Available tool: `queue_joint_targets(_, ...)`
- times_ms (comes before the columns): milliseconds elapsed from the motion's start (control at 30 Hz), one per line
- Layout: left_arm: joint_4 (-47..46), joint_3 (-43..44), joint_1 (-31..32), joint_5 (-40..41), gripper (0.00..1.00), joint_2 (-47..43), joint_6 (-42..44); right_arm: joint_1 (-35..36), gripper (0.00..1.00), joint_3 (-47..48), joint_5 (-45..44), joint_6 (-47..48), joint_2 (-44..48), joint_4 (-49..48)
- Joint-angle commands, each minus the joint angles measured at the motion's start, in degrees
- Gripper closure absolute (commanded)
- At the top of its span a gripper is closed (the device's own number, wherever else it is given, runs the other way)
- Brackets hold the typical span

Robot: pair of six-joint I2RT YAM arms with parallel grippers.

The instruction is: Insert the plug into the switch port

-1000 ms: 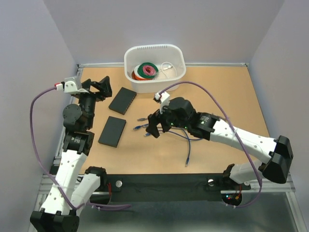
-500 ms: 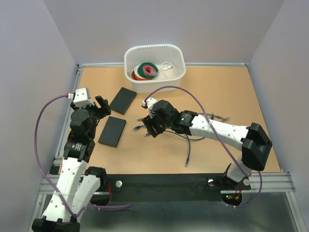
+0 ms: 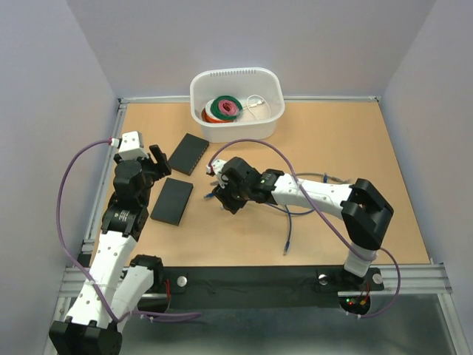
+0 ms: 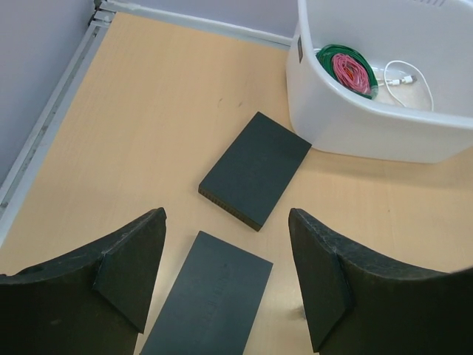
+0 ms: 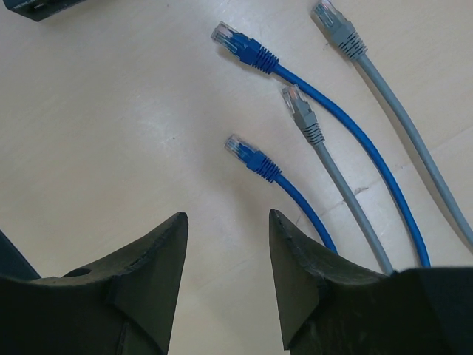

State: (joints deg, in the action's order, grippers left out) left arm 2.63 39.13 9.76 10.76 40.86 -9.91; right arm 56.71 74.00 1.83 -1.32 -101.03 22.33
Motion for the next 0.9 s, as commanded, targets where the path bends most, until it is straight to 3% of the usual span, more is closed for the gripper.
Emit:
queue_joint_targets(0,-2.37,1.03,0.17,-0.04,0.22,-0.34,0.42,0.07,0.47,3.35,2.04,3.52,-1.27,-0.71)
queue_joint_targets(300,-2.37,1.03,0.17,-0.48,0.23,0.10,0.33,0.07,0.47,4.84,3.89,5.37,-5.40,-0.71)
queue_joint_targets(867,-2.28,1.03,0.17,-0.39,0.23,0.36,0.42,-0.11,0.46,8.53,-1.30,7.21,-13.57,-0.79)
